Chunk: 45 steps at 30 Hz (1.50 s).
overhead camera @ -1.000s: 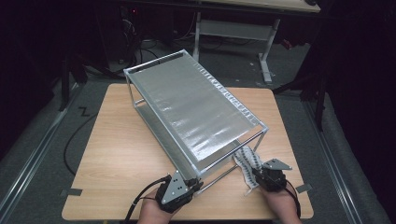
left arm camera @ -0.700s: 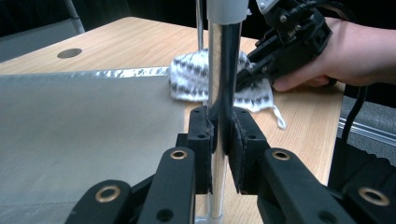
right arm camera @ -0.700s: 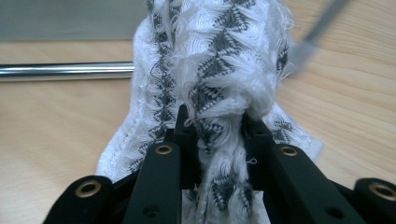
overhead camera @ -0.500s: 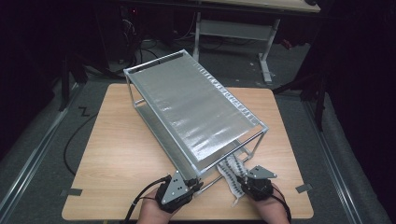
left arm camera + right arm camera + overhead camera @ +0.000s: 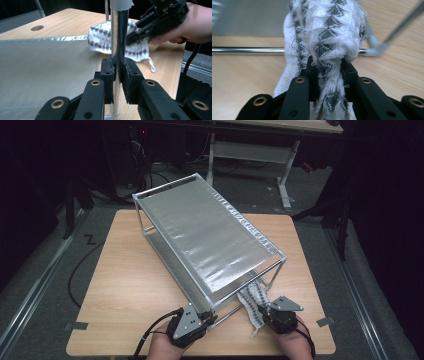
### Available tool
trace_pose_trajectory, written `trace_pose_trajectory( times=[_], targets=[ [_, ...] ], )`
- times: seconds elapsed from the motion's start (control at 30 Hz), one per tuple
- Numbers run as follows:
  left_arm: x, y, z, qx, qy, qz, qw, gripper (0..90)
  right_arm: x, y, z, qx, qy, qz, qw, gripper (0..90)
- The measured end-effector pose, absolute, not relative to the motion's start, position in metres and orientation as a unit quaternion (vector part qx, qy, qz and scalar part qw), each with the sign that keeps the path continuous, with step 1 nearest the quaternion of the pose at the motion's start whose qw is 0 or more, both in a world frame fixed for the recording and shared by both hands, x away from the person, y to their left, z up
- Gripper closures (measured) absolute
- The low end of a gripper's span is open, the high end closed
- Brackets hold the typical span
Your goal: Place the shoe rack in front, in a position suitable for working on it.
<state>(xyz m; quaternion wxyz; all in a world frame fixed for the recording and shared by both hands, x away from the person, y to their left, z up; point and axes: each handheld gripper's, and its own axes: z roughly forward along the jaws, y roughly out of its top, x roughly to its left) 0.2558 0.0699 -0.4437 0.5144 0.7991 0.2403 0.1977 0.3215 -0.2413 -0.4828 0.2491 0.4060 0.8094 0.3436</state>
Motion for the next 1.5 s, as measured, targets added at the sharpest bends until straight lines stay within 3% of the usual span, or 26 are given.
trace_pose_trajectory(
  times=[0.27, 0.73, 1.5],
  targets=[
    [0.256, 0.070, -0.444, 0.800, 0.240, 0.197, 0.514, 79.6, 0.333, -0.246, -0.496, 0.419, 0.822, 0.310, 0.229, 73.6],
    [0.256, 0.070, -0.444, 0.800, 0.241, 0.197, 0.514, 79.6, 0.280, -0.168, -0.492, 0.262, 0.887, 0.343, 0.163, 74.1],
    [0.254, 0.071, -0.446, 0.795, 0.243, 0.203, 0.517, 79.5, 0.295, -0.292, -0.402, 0.405, 0.703, 0.491, 0.318, 75.1]
  ],
)
